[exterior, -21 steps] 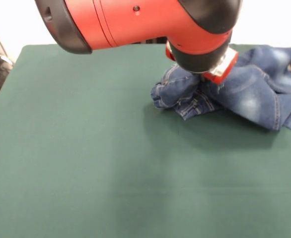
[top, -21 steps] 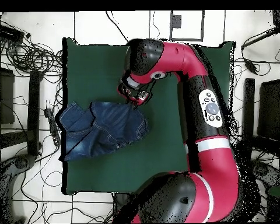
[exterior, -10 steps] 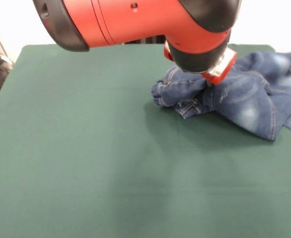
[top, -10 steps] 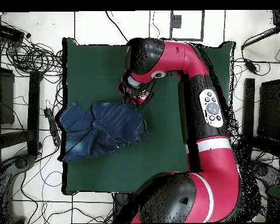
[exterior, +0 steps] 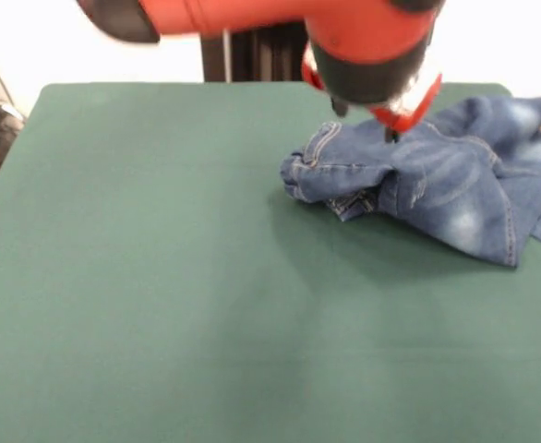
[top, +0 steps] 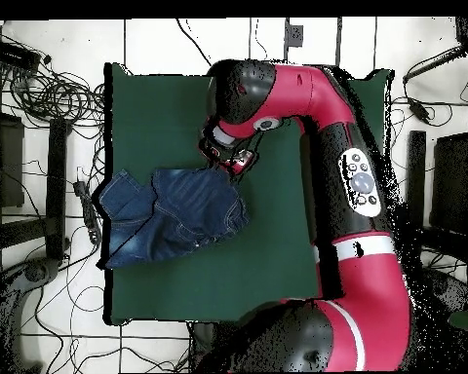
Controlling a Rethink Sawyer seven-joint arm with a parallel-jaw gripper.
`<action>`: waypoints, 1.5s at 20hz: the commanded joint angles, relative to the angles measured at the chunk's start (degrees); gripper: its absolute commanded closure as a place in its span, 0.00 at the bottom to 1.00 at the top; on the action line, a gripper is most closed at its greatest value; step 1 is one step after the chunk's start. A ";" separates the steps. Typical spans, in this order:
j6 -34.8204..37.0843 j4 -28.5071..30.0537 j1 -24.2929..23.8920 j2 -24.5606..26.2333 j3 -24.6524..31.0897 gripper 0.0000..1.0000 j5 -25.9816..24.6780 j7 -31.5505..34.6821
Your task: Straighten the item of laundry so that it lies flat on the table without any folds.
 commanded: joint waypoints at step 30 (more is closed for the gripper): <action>-39.21 38.18 -2.56 -21.64 -2.93 0.00 -2.45 -11.46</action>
